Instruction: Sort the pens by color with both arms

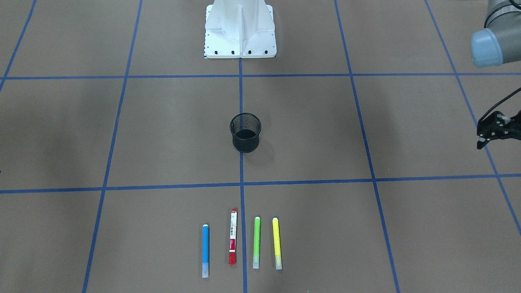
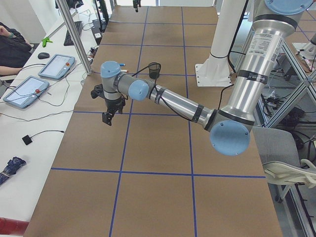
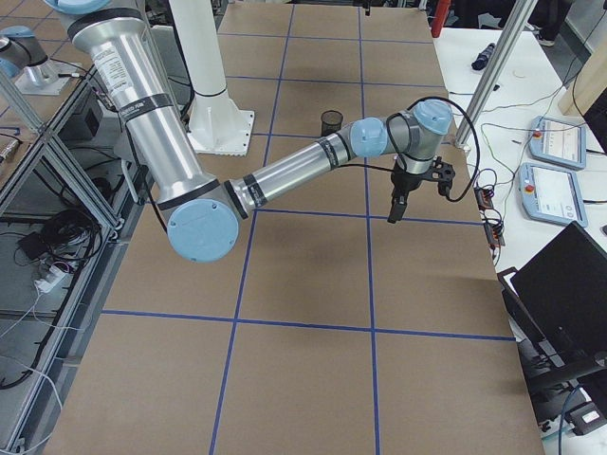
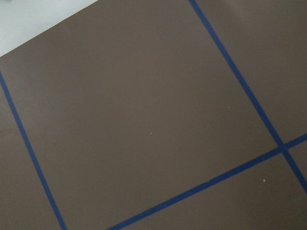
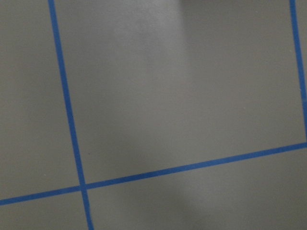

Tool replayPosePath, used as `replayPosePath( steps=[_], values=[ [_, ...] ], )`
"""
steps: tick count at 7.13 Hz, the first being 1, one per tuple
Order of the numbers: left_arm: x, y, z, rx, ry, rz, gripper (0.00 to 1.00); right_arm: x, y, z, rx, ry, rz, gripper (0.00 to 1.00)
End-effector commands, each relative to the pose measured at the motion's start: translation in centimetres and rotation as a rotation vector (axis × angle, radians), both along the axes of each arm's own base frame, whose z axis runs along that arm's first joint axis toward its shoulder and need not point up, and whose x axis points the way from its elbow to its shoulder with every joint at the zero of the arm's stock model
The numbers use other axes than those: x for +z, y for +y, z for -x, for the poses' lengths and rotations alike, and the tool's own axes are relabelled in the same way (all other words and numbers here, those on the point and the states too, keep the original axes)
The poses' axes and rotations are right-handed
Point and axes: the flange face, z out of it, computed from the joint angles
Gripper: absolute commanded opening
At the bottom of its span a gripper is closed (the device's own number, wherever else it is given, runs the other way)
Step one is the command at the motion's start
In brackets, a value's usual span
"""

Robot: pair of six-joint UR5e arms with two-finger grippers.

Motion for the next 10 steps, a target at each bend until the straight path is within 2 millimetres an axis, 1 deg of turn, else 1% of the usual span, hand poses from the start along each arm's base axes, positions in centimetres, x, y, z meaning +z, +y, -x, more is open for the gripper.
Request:
replayPosePath(
  steps=[1,2,3,4,5,6,7,8,9,10],
  values=[
    [4.7,1.0,1.0,-0.005,-0.024,0.076,1.00,5.7,3.2,-6.8,-0.093,0.007,-0.075,1.00],
    [5.9,0.9,2.7,-0.030,-0.044,0.087,1.00,8.7,5.1,-9.9,-0.153,0.002,-0.127,1.00],
    [7.9,1.6,4.1,-0.050,-0.054,0.118,1.00,12.2,7.5,-11.9,-0.213,-0.006,-0.154,1.00],
    [11.2,3.6,6.9,-0.075,-0.050,0.145,1.00,15.0,9.5,-13.8,-0.197,-0.010,-0.149,1.00],
    [13.0,4.9,9.4,-0.112,-0.047,0.180,1.00,17.6,11.9,-14.9,-0.175,-0.013,-0.137,1.00],
    [14.6,6.6,11.6,-0.135,0.028,0.221,1.00,19.7,13.8,-15.0,-0.166,-0.006,-0.161,1.00],
    [16.2,8.3,15.7,-0.156,0.104,0.225,1.00,20.0,14.0,-15.0,-0.156,-0.004,-0.158,1.00],
    [17.4,9.5,17.6,-0.177,0.116,0.234,1.00,20.2,14.2,-15.1,-0.104,-0.001,-0.108,1.00],
    [17.6,9.6,17.6,-0.187,0.109,0.248,1.00,20.7,15.1,-16.1,-0.073,0.000,-0.089,1.00],
    [17.4,9.1,17.6,-0.198,0.109,0.255,1.00,20.4,15.3,-16.6,-0.066,-0.001,-0.101,1.00]
  ],
)
